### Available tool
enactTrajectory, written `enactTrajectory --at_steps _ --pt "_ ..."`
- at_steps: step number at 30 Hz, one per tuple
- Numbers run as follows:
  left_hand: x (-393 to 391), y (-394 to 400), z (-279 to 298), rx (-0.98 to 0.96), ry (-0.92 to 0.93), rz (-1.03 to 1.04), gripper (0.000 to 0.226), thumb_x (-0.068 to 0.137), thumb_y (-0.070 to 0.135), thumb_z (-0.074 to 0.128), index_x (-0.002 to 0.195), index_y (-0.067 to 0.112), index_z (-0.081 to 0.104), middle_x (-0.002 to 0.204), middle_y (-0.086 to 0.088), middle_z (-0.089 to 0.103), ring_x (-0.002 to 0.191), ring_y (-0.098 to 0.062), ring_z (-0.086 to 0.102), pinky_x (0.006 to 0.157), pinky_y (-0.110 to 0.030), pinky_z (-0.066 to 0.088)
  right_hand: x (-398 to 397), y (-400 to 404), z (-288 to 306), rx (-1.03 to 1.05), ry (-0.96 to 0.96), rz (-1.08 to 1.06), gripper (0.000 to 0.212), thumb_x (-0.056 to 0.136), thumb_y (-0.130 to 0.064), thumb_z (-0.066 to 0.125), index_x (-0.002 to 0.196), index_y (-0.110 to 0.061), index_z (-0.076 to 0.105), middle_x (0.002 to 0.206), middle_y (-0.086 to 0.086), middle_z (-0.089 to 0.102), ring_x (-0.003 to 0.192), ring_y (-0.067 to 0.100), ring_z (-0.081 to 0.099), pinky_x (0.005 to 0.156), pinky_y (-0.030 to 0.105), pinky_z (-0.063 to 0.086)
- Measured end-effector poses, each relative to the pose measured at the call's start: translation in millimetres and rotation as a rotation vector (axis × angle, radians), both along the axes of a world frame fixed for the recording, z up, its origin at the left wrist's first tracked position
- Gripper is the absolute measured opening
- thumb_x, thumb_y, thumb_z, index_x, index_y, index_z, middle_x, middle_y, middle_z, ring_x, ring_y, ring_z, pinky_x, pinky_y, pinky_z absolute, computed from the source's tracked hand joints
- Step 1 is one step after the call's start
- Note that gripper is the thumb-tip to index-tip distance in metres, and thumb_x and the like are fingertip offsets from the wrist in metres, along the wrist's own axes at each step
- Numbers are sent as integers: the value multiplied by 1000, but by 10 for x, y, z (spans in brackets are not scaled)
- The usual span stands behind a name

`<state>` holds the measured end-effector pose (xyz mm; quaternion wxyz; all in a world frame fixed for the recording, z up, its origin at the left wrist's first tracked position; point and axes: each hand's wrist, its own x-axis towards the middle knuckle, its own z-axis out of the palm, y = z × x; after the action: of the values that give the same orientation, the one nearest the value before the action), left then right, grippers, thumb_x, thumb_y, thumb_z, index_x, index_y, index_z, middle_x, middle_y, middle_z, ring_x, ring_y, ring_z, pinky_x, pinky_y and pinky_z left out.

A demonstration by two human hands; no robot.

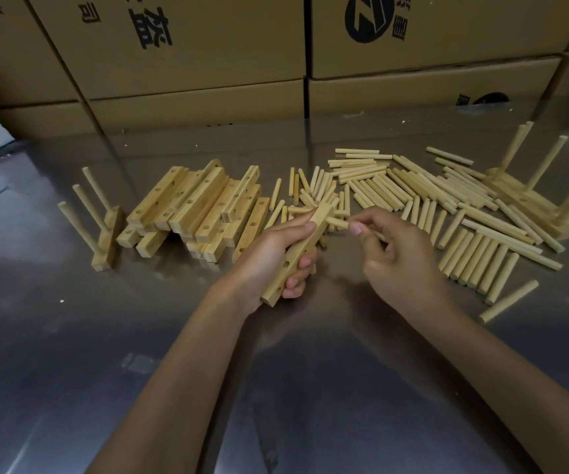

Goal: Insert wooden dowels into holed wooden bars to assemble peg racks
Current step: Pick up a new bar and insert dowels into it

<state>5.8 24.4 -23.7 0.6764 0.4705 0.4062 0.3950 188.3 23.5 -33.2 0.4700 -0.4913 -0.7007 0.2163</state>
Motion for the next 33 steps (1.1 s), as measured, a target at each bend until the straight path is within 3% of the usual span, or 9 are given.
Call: enactTrajectory --at_steps 2,8,12,15,17,20,23,28,33 --pt "7 -4 -5 -16 -19 -4 38 105 24 41 140 30 54 62 -1 40 41 -11 33 36 -21 27 -11 -21 -11 33 -7 -13 12 98 -13 56 96 -16 68 64 -4 58 51 8 46 44 18 27" --pt "11 -8 21 -65 -78 -2 39 105 22 41 143 23 51 63 -3 36 39 -9 32 34 -19 27 -38 -22 -19 84 6 -30 13 96 -7 57 93 -12 69 61 -10 54 52 9 46 46 16 27" --pt "53 -7 38 -43 -21 31 37 106 23 40 140 25 53 63 -1 39 41 -10 32 36 -20 26 -27 19 33 67 3 -16 13 99 -21 56 98 -19 68 75 -9 64 68 7 57 55 23 43" --pt "88 6 48 -1 78 148 37 106 27 41 142 29 51 65 0 43 43 -11 34 38 -22 29 87 135 110 32 104 -37 23 101 -38 48 106 -23 64 87 -12 66 81 -2 58 65 9 42" --pt "71 18 58 27 134 281 37 106 29 42 143 33 50 66 0 46 45 -11 36 40 -24 32 267 247 135 47 120 -180 23 101 -35 46 104 -21 64 83 -8 64 78 5 57 66 17 42" --pt "38 46 66 52 148 455 37 106 29 43 142 38 49 62 1 50 43 -12 38 40 -24 33 511 379 53 32 -318 -407 19 96 -28 52 99 -15 66 92 1 63 99 26 52 80 36 40" --pt "39 59 60 44 142 522 36 107 28 43 141 39 50 59 1 51 41 -14 38 42 -24 33 490 417 -29 -59 -643 -396 20 93 -32 55 97 -15 67 109 8 57 110 28 43 91 42 35" --pt "15 37 54 6 96 559 40 105 27 44 144 36 46 57 1 51 40 -14 39 40 -23 33 415 331 1 14 -742 -394 16 78 -37 60 74 -22 64 100 2 57 104 24 44 85 41 33" --pt "0 8 111 -21 36 592 28 105 25 43 128 41 50 54 1 52 39 -13 40 38 -23 34 302 326 33 2 -830 -469 40 88 -49 52 95 -14 68 105 8 59 106 27 45 89 44 35"
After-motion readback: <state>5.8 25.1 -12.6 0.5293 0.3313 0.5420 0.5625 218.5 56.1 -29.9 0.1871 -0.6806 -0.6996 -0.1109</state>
